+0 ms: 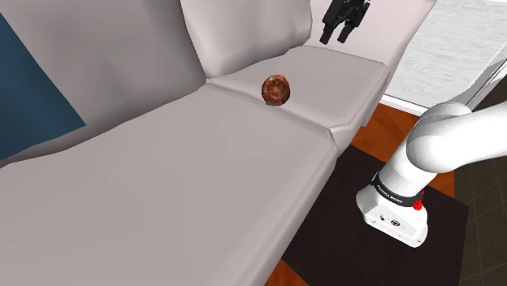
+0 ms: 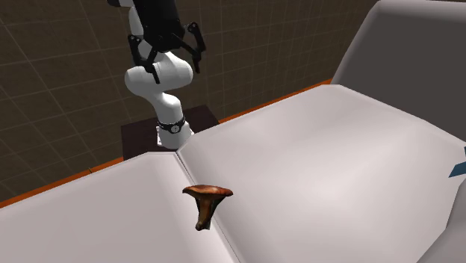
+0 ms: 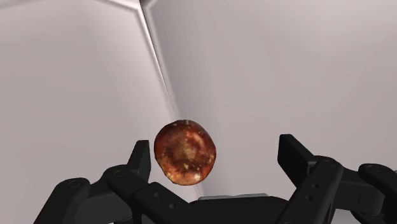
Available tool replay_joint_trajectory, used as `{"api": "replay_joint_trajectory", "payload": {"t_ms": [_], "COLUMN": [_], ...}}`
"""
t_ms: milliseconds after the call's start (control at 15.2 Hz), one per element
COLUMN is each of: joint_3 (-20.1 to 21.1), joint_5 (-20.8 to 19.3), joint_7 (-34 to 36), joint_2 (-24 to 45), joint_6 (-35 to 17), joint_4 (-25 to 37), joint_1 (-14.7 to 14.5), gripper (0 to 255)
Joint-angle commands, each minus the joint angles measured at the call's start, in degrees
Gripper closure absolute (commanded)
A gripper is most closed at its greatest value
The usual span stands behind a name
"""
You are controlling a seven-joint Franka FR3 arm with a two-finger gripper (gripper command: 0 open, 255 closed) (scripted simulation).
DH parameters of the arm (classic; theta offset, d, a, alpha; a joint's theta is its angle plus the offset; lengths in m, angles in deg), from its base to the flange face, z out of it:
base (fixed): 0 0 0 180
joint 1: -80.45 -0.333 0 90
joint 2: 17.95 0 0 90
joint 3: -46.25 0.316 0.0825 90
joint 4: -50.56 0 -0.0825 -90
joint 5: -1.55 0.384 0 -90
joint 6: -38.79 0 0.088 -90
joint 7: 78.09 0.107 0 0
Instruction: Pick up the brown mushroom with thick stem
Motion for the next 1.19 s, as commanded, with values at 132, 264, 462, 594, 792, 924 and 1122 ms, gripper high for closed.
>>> {"api": "replay_joint_trajectory", "payload": {"t_ms": [132,264,462,594,792,924,1122], "joint_3": [-0.22,-0.50,-1.07,-1.54,-2.34,-2.90,-3.73], "joint_5": [0.88,1.80,3.27,4.33,6.11,7.42,9.59], "joint_7": [1.47,2.86,4.79,5.95,7.52,8.44,9.68], "joint_2": [5.06,10.12,17.70,22.73,30.21,35.16,42.52], "joint_6": [-1.62,-3.06,-4.85,-5.81,-6.88,-7.35,-7.69], "joint_4": [1.35,2.90,5.55,7.54,10.80,13.15,16.93], "joint_1": [0.48,0.91,1.44,1.73,2.12,2.38,2.84], "gripper": [0,0,0,0,0,0,0]}}
